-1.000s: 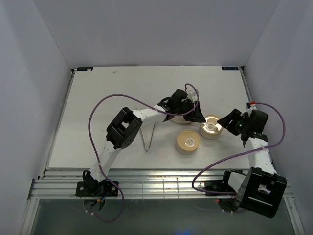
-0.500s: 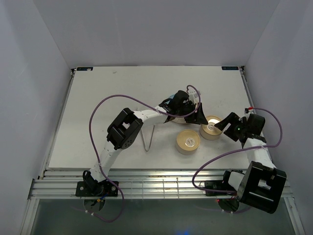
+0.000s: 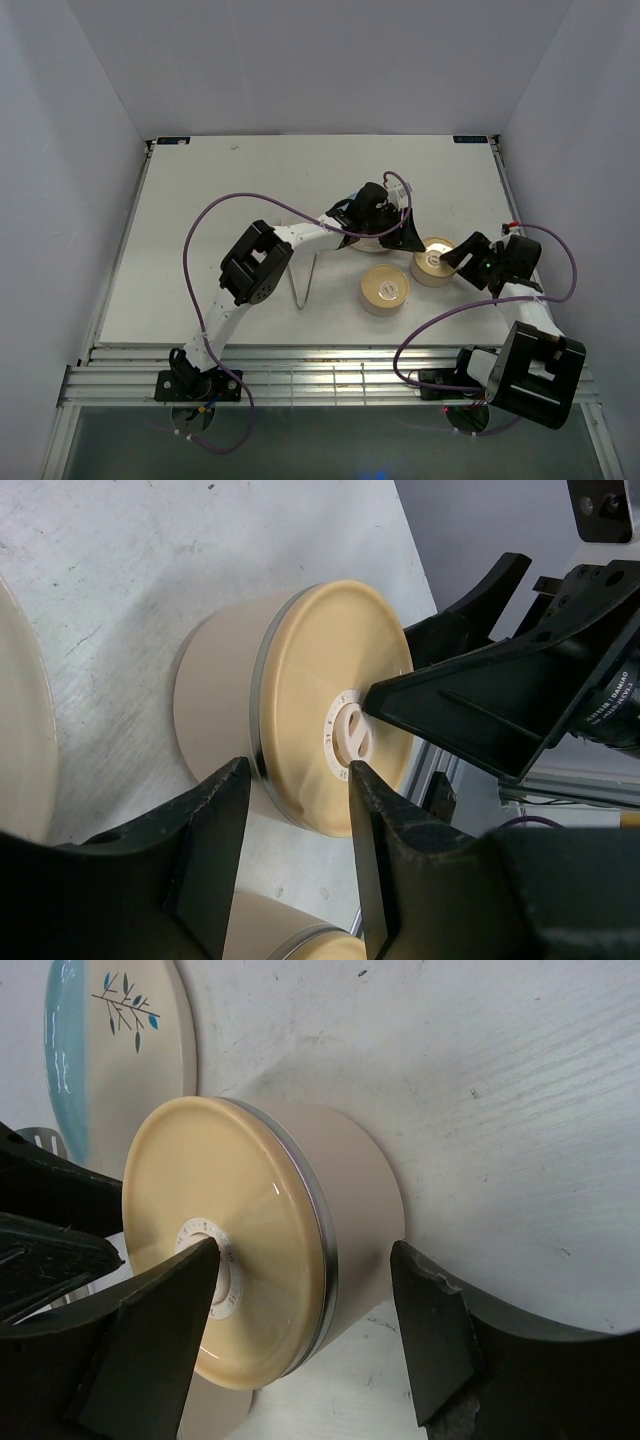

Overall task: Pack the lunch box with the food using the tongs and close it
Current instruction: Pick up the packing box from the center of the board.

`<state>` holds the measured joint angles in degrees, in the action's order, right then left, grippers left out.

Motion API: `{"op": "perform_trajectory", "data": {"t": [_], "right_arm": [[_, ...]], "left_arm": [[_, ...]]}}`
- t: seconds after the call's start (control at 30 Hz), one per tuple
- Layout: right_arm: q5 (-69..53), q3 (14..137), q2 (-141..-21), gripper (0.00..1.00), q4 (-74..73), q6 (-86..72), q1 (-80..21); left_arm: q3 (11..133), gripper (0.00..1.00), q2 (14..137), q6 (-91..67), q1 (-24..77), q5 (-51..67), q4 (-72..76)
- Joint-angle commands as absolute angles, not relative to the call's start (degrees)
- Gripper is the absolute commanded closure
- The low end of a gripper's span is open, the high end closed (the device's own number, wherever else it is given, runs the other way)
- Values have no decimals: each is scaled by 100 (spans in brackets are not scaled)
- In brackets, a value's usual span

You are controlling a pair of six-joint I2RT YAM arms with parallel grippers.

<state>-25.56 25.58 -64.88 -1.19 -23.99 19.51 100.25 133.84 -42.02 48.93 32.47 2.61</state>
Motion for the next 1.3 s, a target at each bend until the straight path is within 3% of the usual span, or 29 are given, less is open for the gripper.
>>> {"op": "perform_trajectory", "data": {"t": [0.0, 0.27, 0.47, 0.77, 1.0, 1.13, 1.27], "right_arm": [[-2557, 2522, -6495, 26, 255, -2435, 2004], [-2646, 2479, -6513, 32, 334, -2426, 2021], [-2619, 2435, -6487, 26, 316, -2443, 2083], [-2628, 2347, -6460, 19, 325, -2452, 2153], [-2759, 2303, -6416, 33, 334, -2426, 2285], [-2883, 2277, -6276, 53, 351, -2417, 2303], [-2953, 2250, -6179, 64, 360, -2382, 2303]], "left_arm": [[10309, 46, 13447, -4210, 4922, 3375, 281], [10336, 34, 13509, -4175, 4992, 3296, 238], [10362, 20, 13544, -4087, 5036, 3085, 26], [10125, 18, 13482, -4201, 5045, 2944, -44], [9932, 35, 13482, -4342, 5045, 3023, 334], [10037, 47, 13535, -4359, 5045, 3085, 325], [10055, 62, 13526, -4377, 5045, 3146, 378]]}}
